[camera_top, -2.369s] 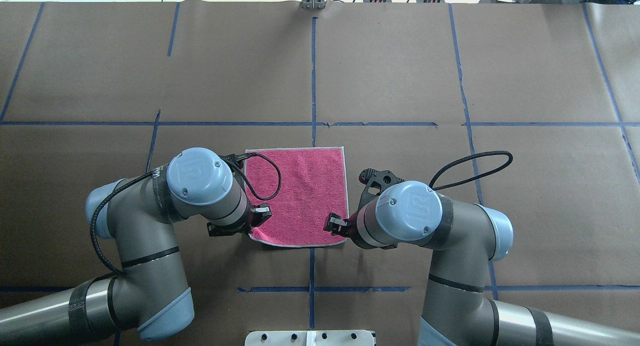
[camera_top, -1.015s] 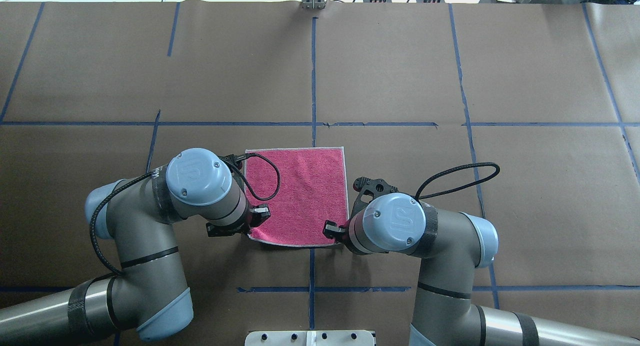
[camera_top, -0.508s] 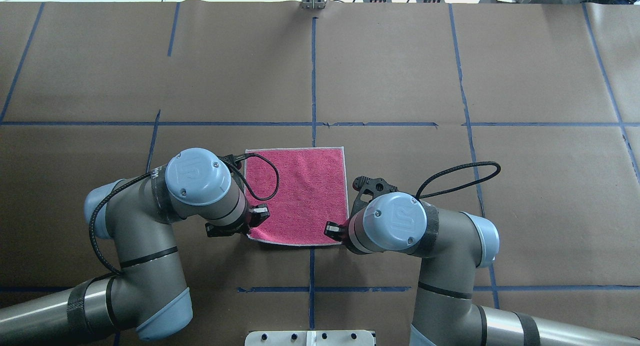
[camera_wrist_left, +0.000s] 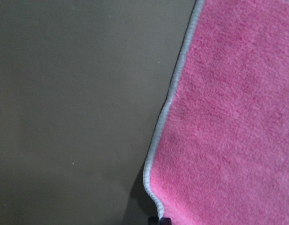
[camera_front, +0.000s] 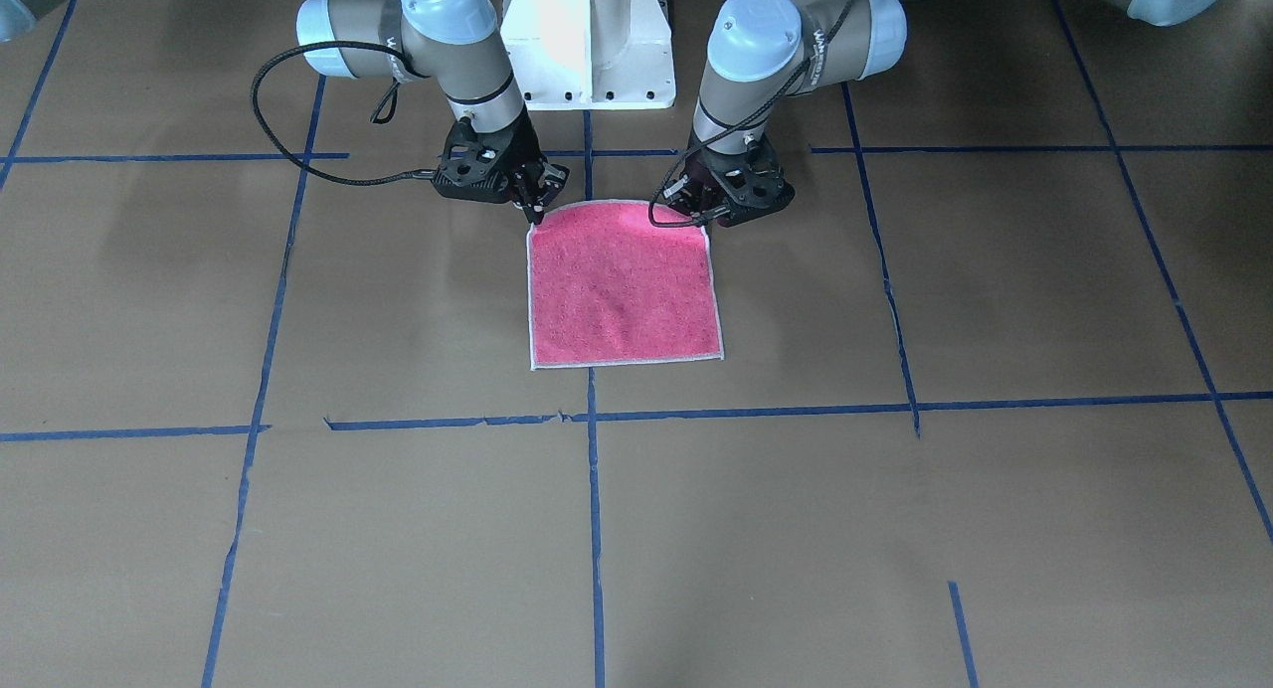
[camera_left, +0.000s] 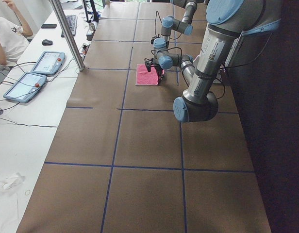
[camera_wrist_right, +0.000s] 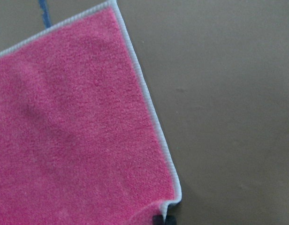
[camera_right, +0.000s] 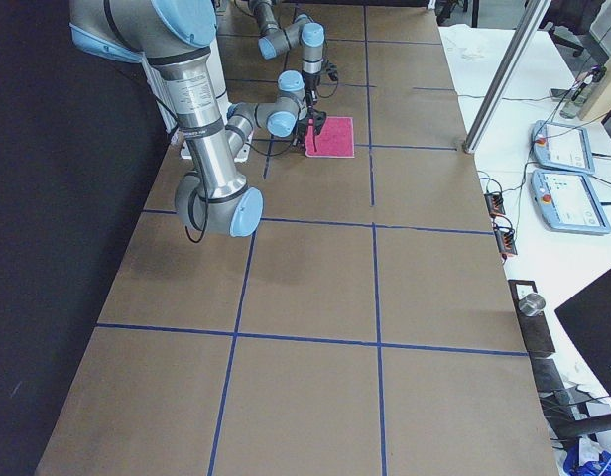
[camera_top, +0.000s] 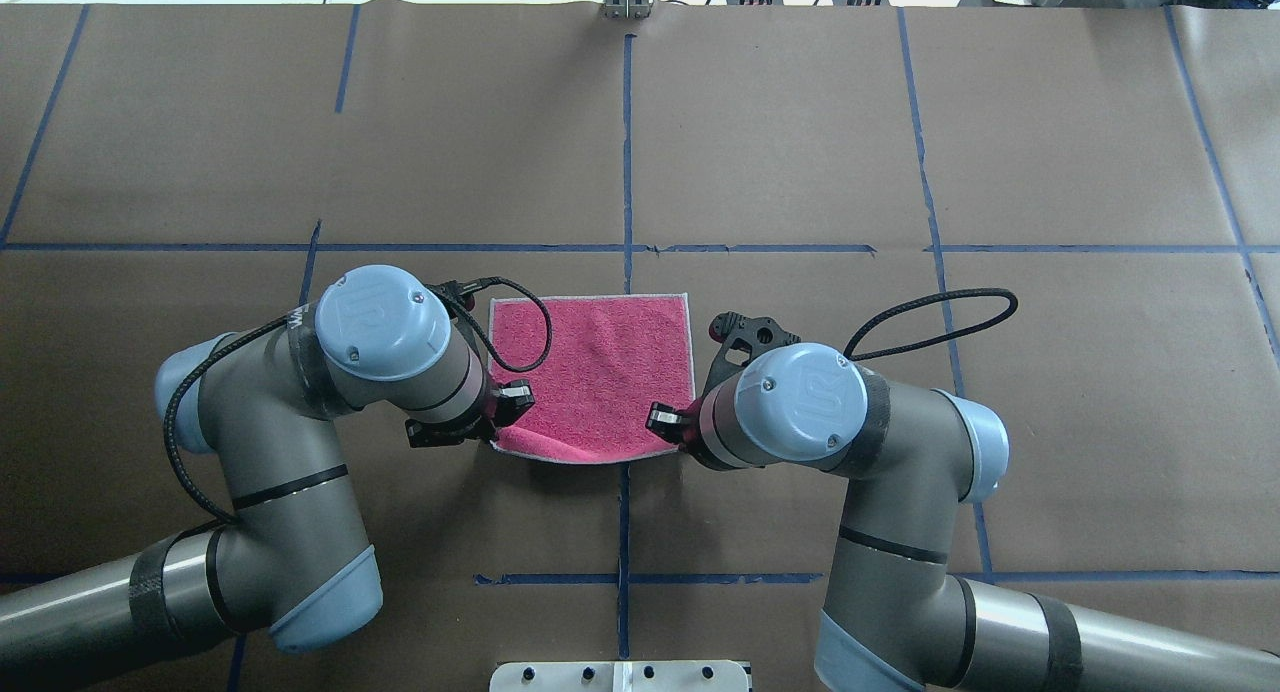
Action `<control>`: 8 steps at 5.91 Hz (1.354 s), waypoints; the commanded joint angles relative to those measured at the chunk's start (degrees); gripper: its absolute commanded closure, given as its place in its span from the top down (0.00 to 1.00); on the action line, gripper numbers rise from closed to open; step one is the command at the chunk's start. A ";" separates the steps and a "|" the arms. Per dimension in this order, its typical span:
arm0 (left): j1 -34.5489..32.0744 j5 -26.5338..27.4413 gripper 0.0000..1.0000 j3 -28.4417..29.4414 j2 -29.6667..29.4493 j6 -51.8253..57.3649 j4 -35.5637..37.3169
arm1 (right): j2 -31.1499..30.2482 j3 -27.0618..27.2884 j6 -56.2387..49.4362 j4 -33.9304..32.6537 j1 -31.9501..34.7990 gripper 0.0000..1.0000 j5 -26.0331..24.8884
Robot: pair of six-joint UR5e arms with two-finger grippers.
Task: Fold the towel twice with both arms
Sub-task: 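Lift both near corners and fold them over onto the far edge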
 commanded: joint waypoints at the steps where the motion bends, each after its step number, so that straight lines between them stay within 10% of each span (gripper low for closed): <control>1: -1.99 0.06 0.02 1.53 -0.51 0.07 -3.25 | 2.54 -1.67 -0.42 -0.04 2.84 0.03 -0.05; 8: -8.14 -0.03 0.02 15.07 -7.72 0.07 -8.89 | 12.29 -16.34 -0.87 6.81 9.61 0.03 0.56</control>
